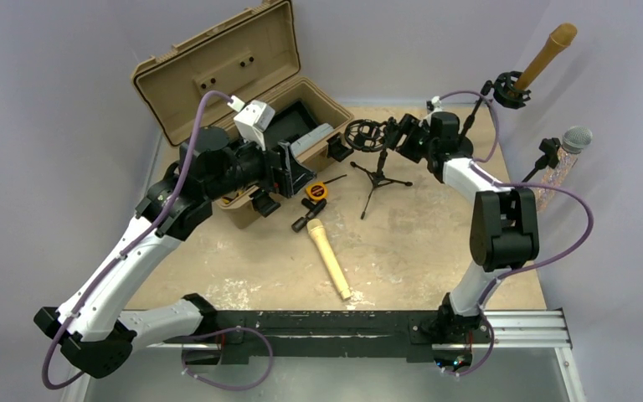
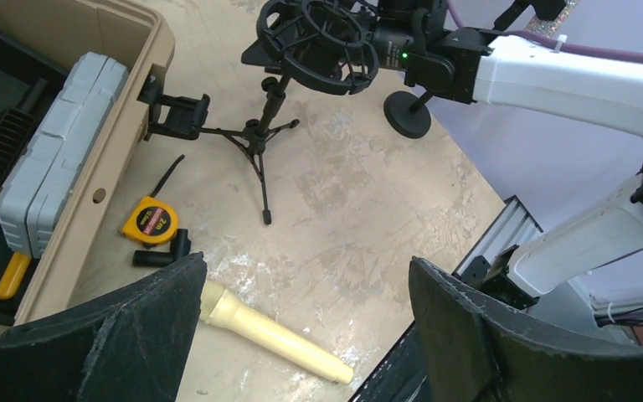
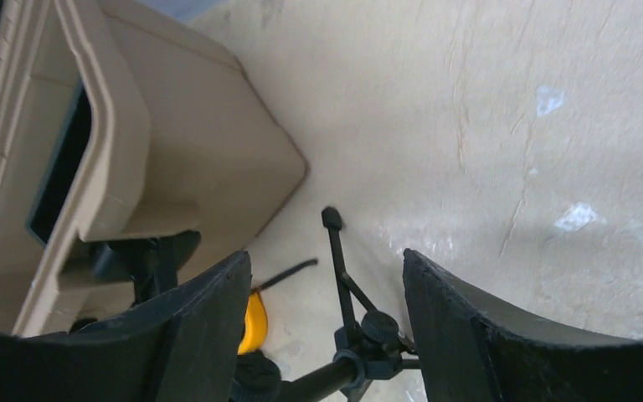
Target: Remove the microphone from the stand
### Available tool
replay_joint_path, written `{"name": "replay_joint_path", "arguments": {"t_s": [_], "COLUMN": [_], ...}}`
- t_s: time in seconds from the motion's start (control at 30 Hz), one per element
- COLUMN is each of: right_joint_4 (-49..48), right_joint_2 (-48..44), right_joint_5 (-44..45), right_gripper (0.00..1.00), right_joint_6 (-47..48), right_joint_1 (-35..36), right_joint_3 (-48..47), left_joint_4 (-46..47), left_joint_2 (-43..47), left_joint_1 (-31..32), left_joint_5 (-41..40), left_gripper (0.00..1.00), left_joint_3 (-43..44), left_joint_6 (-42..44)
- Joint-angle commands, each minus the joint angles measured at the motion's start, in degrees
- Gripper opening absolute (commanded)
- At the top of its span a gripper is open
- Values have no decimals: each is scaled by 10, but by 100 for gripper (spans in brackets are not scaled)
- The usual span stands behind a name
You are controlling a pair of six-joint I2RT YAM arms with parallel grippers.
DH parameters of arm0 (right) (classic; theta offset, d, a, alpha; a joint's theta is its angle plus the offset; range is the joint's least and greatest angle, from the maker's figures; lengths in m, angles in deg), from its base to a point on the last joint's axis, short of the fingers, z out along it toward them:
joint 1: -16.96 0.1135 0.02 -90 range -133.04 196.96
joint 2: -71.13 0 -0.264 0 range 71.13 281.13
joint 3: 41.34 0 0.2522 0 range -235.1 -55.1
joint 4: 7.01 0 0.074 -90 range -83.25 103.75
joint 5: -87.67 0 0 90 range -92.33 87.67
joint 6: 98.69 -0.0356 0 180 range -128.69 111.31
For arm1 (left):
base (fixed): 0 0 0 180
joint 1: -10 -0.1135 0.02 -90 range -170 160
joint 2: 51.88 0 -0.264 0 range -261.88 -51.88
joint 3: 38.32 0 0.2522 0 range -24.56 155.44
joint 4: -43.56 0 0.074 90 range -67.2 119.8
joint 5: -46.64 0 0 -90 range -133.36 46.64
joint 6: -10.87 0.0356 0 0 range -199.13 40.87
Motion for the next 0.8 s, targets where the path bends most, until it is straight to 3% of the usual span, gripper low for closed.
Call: {"name": "replay_joint_path", "arguments": {"t_s": [0.0, 0.13, 0.43, 0.77], "right_joint_4": [47, 62, 130, 246], "right_joint_2": [18, 10, 13, 31], "right_joint_5": [-69, -73, -79, -54], "right_gripper": [64, 58, 60, 62], "right_joint_6": [28, 25, 36, 98], "right_joint_1": [-1, -1, -2, -11], "right_joint_3": [-31, -31, -69, -182], "left_joint_4": [19, 19, 24, 25], "left_joint_2": [13, 16, 15, 17], "left_joint_1": [15, 18, 20, 25], "left_joint_5": [-23, -25, -26, -21], "left_gripper": [88, 88, 88, 88], "left_joint_3": [2, 2, -3, -4], "left_joint_6": [31, 35, 38, 37]}}
